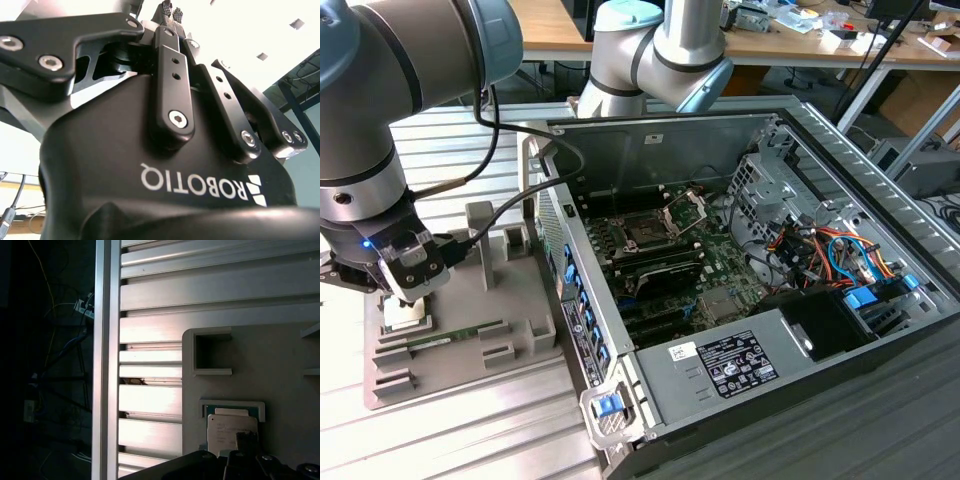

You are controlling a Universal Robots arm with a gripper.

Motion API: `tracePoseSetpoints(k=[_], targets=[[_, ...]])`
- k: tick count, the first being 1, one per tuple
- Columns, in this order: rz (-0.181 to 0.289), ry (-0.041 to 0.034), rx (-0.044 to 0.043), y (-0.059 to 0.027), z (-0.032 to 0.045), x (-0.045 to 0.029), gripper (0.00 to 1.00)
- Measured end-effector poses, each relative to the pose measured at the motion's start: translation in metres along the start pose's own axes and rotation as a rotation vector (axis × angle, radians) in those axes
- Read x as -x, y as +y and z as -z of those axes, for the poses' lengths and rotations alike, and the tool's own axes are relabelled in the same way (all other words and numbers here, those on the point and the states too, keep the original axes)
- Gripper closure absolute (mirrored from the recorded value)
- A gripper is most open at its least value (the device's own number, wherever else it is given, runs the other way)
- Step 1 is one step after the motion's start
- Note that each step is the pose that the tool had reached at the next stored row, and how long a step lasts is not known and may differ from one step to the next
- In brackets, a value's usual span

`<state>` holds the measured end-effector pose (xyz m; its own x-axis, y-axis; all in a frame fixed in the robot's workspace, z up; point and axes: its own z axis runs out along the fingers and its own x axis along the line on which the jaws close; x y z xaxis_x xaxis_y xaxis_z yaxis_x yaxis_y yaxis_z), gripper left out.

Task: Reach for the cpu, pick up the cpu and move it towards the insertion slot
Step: 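Pick up the cpu and move it towards the insertion slot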

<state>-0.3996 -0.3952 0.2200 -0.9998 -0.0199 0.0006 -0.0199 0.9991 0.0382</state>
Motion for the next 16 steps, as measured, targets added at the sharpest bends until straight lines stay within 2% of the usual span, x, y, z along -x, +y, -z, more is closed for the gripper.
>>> tracePoseSetpoints(k=[4,8,16], targets=[[0.006,0.0001,0.0000,0.0000,0.0000,0.0000,0.90],[0.036,0.0013,0.0000,0.0000,0.0000,0.0000,0.90],[0.037,0.0013,0.0000,0.0000,0.0000,0.0000,0.90]])
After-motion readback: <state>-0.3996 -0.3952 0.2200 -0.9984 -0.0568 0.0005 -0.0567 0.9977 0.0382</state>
